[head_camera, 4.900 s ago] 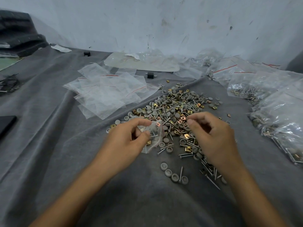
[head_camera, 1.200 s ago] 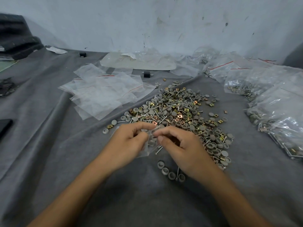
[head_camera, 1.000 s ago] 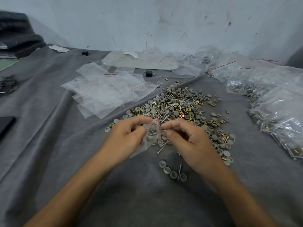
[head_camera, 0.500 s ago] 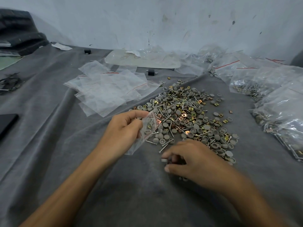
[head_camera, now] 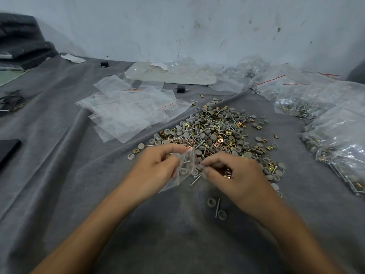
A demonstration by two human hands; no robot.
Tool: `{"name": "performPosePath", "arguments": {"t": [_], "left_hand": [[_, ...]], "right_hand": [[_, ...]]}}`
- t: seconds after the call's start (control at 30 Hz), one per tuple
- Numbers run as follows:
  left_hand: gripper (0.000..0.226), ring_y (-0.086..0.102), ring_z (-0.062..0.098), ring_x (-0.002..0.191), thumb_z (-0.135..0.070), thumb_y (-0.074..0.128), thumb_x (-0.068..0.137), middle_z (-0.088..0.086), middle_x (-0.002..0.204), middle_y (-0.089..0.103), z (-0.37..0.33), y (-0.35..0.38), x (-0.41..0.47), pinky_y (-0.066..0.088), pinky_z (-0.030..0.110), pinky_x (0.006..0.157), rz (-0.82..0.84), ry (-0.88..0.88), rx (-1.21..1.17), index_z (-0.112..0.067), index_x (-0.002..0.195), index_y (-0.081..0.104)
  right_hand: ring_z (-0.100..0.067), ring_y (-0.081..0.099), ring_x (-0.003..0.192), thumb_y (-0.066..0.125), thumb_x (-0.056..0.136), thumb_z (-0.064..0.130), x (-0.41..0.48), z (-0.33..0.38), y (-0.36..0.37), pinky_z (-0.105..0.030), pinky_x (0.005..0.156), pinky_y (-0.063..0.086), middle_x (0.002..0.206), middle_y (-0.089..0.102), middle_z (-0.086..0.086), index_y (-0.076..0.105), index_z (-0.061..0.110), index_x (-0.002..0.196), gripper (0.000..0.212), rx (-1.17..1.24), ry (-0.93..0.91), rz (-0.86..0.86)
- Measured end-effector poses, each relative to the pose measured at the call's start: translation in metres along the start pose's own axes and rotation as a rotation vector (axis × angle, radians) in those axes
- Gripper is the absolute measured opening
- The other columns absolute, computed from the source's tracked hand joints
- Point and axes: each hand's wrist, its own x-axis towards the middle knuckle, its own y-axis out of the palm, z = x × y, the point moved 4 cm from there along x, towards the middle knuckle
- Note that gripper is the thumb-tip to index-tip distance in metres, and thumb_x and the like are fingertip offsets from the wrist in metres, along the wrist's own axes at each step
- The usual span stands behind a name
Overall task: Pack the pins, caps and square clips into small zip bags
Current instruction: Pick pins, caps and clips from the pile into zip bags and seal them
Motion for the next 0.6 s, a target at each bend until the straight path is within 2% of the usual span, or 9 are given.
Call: {"name": "performPosePath", "arguments": {"t": [0.07, 0.13, 0.27, 0.4, 0.5, 0.6], "left_hand": [[0.04, 0.045, 0.009, 0.048, 0.002, 0.05, 0.093, 0.006, 0.057, 0.063, 0.001, 0.003, -0.001, 0.036, 0.022, 0.05, 0.03, -0.004, -0.005, -0.025, 0.106, 0.077], [0.036, 0.043, 0.005, 0.044, -0.002, 0.052, 0.092, -0.001, 0.053, 0.061, 0.001, 0.005, -0.002, 0.034, 0.02, 0.046, 0.052, 0.008, -0.003, -0.025, 0.107, 0.075], [0.035, 0.043, 0.005, 0.045, -0.004, 0.052, 0.093, -0.005, 0.05, 0.057, 0.003, 0.006, -0.001, 0.035, 0.02, 0.048, 0.074, 0.024, 0.006, -0.024, 0.111, 0.074], [0.036, 0.044, 0.001, 0.044, 0.001, 0.053, 0.096, -0.005, 0.05, 0.058, 0.003, 0.006, -0.002, 0.036, 0.015, 0.048, 0.075, 0.044, 0.026, -0.022, 0.114, 0.074], [0.035, 0.042, 0.003, 0.043, 0.001, 0.054, 0.096, -0.004, 0.048, 0.057, 0.001, 0.004, -0.003, 0.035, 0.016, 0.047, 0.059, 0.045, -0.005, -0.023, 0.111, 0.075], [0.036, 0.037, 0.006, 0.043, 0.0, 0.056, 0.094, -0.004, 0.048, 0.053, -0.001, 0.001, -0.003, 0.03, 0.018, 0.043, 0.021, 0.07, 0.007, -0.028, 0.103, 0.077]], "right_hand": [[0.002, 0.068, 0.086, 0.074, 0.09, 0.019, 0.0, 0.004, 0.0, -0.009, 0.072, 0.049, 0.089, 0.072, 0.022, 0.075, 0.032, 0.098, 0.015, 0.086, -0.025, -0.047], [-0.001, 0.069, 0.088, 0.073, 0.091, 0.017, 0.0, 0.009, 0.004, -0.011, 0.073, 0.05, 0.092, 0.072, 0.021, 0.075, 0.031, 0.1, 0.016, 0.107, -0.064, -0.032], [-0.004, 0.066, 0.097, 0.069, 0.094, 0.021, -0.002, 0.01, 0.017, -0.03, 0.083, 0.054, 0.102, 0.071, 0.017, 0.075, 0.028, 0.11, 0.018, -0.026, -0.103, 0.034], [-0.003, 0.064, 0.102, 0.066, 0.096, 0.024, -0.002, 0.011, 0.02, -0.028, 0.088, 0.052, 0.107, 0.07, 0.014, 0.074, 0.03, 0.117, 0.023, -0.026, -0.112, 0.025], [-0.001, 0.067, 0.098, 0.07, 0.095, 0.02, -0.001, 0.011, 0.017, -0.025, 0.083, 0.054, 0.104, 0.072, 0.018, 0.075, 0.029, 0.113, 0.021, 0.057, -0.103, -0.029], [-0.006, 0.07, 0.089, 0.073, 0.093, 0.018, -0.001, 0.01, 0.016, -0.027, 0.074, 0.056, 0.094, 0.073, 0.019, 0.076, 0.027, 0.104, 0.015, 0.159, -0.048, -0.066]]}}
